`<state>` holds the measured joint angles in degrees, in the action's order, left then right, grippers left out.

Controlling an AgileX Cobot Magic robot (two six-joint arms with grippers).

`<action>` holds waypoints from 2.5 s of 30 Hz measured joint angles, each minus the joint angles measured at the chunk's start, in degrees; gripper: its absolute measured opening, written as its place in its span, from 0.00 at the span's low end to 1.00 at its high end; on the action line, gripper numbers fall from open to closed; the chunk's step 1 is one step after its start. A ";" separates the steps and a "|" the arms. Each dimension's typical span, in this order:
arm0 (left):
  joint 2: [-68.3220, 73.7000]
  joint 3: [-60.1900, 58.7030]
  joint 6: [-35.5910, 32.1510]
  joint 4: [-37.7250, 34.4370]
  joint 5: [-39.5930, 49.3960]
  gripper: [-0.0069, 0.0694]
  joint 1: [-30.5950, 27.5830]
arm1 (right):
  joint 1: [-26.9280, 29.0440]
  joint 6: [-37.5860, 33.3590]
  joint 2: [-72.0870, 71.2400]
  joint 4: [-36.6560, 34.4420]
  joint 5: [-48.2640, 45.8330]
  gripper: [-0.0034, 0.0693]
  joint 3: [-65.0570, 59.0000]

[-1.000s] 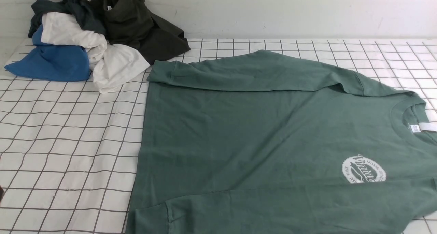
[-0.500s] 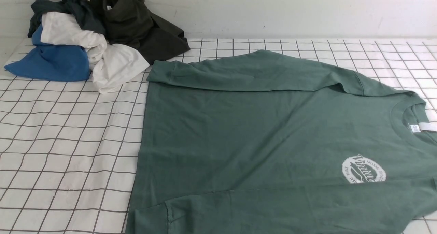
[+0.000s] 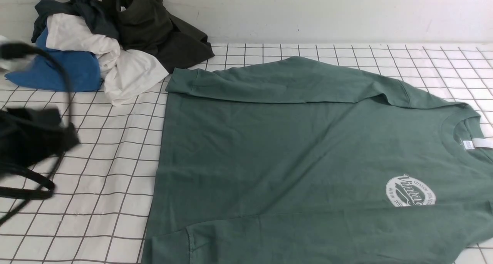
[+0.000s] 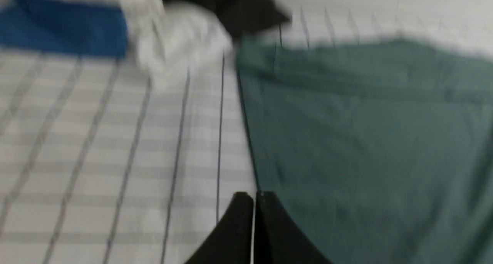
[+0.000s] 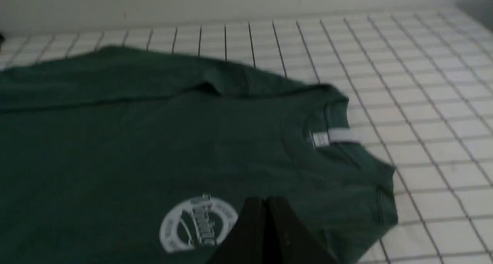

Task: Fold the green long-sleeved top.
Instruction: Use the left arm to clamp the cuff closest to it, then use the left arm to drag and place the cuff at the centered position on the left edge of the fabric, then use the left arm to clamp the cuff farthest from it

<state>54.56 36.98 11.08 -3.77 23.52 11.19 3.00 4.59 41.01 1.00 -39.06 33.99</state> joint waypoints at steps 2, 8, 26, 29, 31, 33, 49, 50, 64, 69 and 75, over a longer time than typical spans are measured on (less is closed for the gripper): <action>3.60 1.09 -0.93 -0.62 5.05 0.08 2.29 | -0.47 -1.82 3.38 -2.56 -4.20 0.04 0.00; 19.03 3.08 -6.91 -2.77 13.86 0.09 9.28 | -6.57 -17.66 16.20 -16.61 -6.92 0.04 0.14; 39.39 8.75 -11.08 -9.72 13.72 0.39 9.77 | -15.45 -36.11 25.89 -30.23 2.37 0.04 1.32; 39.33 8.97 -11.08 -10.72 13.72 0.27 9.77 | -15.45 -36.27 25.89 -30.23 2.55 0.04 1.33; 38.82 10.19 -13.05 -12.31 13.78 0.13 9.77 | -15.45 -36.27 25.89 -30.23 2.62 0.04 1.33; 38.04 11.84 -15.22 -13.90 14.58 0.10 9.77 | -15.45 -36.27 25.89 -30.23 2.66 0.04 1.33; 39.51 43.56 -21.89 -1.72 18.49 0.08 9.19 | -15.45 -36.27 25.89 -27.33 2.79 0.04 1.33; 40.27 43.61 -21.89 -1.50 18.06 0.08 9.11 | -15.45 -36.27 25.89 -27.28 2.80 0.04 1.33; 62.05 56.58 -15.53 0.74 9.93 0.46 2.92 | -15.45 -36.27 25.89 -28.91 4.84 0.04 1.33; 72.53 76.06 -14.52 -2.42 21.75 0.55 -0.19 | -15.45 -36.27 25.89 -28.96 6.04 0.04 1.33; 87.47 95.84 -10.60 -3.59 27.91 0.55 -1.81 | -15.45 -36.27 25.89 -28.96 7.52 0.04 1.33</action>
<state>142.03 132.82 0.48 -7.37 51.43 9.38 -12.45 -31.69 66.90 -27.96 -31.54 35.32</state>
